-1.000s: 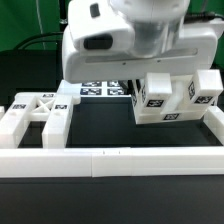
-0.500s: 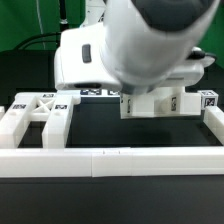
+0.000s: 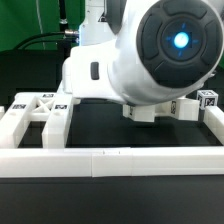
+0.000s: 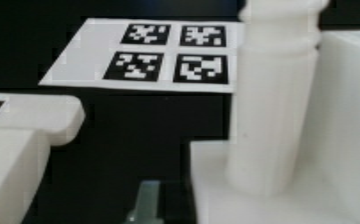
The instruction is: Assemble chair
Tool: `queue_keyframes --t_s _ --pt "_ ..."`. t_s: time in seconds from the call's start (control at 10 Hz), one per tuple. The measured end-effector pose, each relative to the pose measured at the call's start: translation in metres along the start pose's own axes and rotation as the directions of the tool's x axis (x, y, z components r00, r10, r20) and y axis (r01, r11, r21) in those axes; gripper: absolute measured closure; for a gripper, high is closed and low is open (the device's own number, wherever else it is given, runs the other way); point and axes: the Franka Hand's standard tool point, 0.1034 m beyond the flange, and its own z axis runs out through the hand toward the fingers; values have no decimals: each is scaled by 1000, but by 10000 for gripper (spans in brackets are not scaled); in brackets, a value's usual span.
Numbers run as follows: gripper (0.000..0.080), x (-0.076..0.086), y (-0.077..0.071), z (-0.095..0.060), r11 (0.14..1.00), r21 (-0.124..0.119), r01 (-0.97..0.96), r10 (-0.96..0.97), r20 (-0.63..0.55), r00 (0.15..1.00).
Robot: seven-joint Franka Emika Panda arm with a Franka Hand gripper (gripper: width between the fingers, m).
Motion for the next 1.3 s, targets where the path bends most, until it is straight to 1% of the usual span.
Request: queue_keyframes --t_s 0.1,0.2,0.3,0.4,0.5,0.6,0.7,0.8,0.9,1.1,1.2,1.3 --pt "698 1 1 6 1000 1 -2 2 4 1000" --pt "494 3 5 7 1000 3 -6 6 7 1000" --pt "494 5 9 5 1000 6 -7 7 2 1000" --pt "316 6 14 3 1000 9 -6 6 -4 1000" --pt "316 3 17 -1 1000 14 8 -8 -20 1000" --pt "191 1 20 -2 1000 21 10 -10 -17 1000" --pt "158 -1 22 -4 1000 22 17 -17 -27 1000" --pt "152 -4 25 -8 1000 9 23 -23 -28 999" --pt "152 -7 27 -12 999 3 49 -49 -42 998" --pt "150 -14 30 -20 998 2 58 -58 -69 996" --pt "150 -4 31 -26 998 -8 58 -59 -137 989" --pt "150 1 33 -36 998 -19 59 -62 -242 968"
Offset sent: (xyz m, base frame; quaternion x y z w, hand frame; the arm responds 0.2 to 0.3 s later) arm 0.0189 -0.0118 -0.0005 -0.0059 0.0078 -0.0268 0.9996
